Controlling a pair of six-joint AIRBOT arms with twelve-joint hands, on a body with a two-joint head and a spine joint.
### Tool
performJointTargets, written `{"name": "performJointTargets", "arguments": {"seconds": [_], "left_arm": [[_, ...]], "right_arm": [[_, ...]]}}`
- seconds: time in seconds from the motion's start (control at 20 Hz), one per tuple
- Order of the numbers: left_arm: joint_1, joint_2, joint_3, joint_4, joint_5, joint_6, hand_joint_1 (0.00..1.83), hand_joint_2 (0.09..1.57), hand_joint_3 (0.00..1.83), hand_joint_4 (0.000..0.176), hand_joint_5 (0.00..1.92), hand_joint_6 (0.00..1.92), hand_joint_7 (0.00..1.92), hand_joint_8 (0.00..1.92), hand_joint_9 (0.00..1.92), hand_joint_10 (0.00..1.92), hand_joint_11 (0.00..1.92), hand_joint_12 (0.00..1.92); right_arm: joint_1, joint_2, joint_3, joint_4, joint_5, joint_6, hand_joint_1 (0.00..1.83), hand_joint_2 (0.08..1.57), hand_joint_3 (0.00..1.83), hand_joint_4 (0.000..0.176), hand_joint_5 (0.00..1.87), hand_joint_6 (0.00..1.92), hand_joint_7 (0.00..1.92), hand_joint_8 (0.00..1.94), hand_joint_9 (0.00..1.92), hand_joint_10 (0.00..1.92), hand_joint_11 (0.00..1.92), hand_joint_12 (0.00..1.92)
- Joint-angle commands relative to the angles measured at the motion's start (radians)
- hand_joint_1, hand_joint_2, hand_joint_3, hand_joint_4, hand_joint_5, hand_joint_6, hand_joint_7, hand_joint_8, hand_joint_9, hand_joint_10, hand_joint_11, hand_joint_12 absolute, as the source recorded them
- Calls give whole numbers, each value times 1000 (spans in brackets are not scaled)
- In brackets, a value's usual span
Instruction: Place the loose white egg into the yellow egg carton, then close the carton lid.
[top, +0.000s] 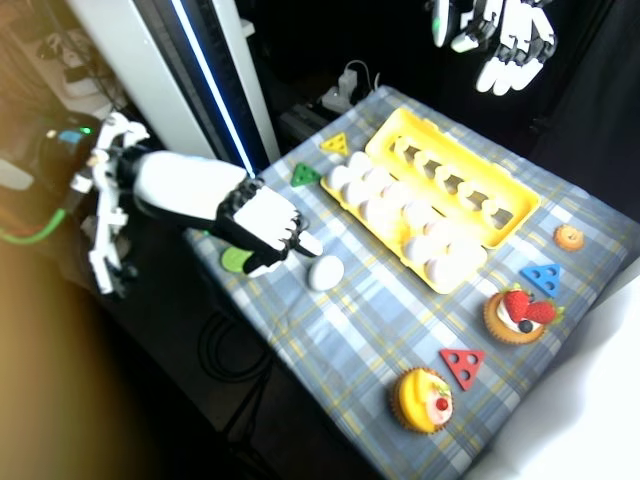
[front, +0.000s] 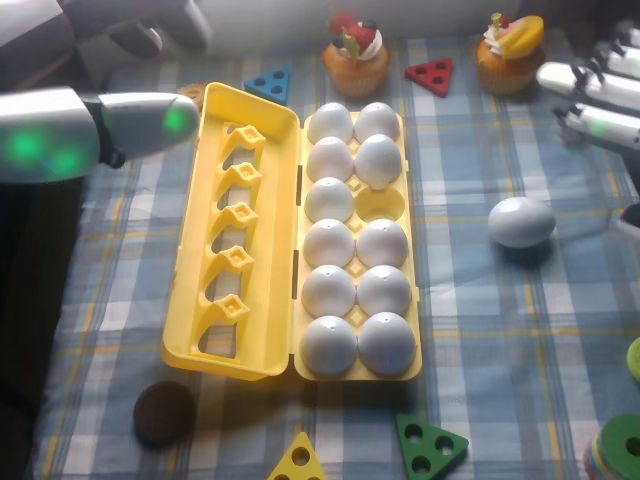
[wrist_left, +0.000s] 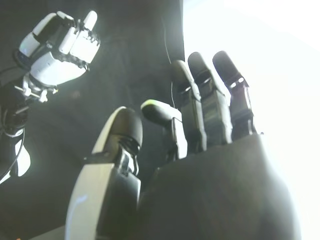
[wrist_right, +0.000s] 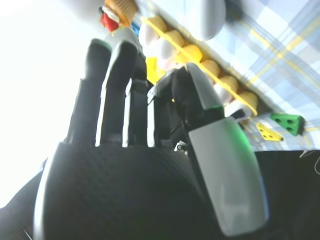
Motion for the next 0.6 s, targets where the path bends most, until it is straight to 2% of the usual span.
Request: {"name": "performJointTargets", "arguments": {"seconds": [0.0,0.1,0.15,0.25,0.4,0.55], "left_arm": [[-19,-1,0,-23,-124,-4,367,1248,1,0,99,1,168,0,209,121,0,1210],[-21,-4,1,-23,-122,-3,274,1255,2,0,63,0,162,0,195,88,0,1173],[-23,-6,1,-23,-123,-3,291,1259,1,0,53,0,138,0,161,60,0,1078],[-31,-11,0,-14,-117,-3,415,1228,0,0,99,17,167,11,186,61,0,1053],[-37,-12,-1,-10,-117,-3,358,1235,0,0,110,13,156,2,171,46,0,1043],[-37,-14,0,-10,-110,-3,326,1256,5,0,89,1,140,0,146,32,0,1027]], "right_arm": [[16,4,0,-2,116,-10,386,1252,55,0,0,0,0,0,0,0,0,4],[22,2,1,-2,117,-15,426,1258,43,0,0,0,0,0,0,0,0,0],[23,2,1,-2,120,-15,443,1265,44,0,0,0,0,0,0,0,0,0],[23,-2,1,-2,122,-15,495,1278,39,0,0,0,0,0,0,0,0,0],[24,-18,5,-1,121,-11,569,1255,15,0,0,0,0,0,0,0,0,0],[24,-71,46,3,114,58,594,1247,7,0,0,0,9,3,4,2,40,20]]}}
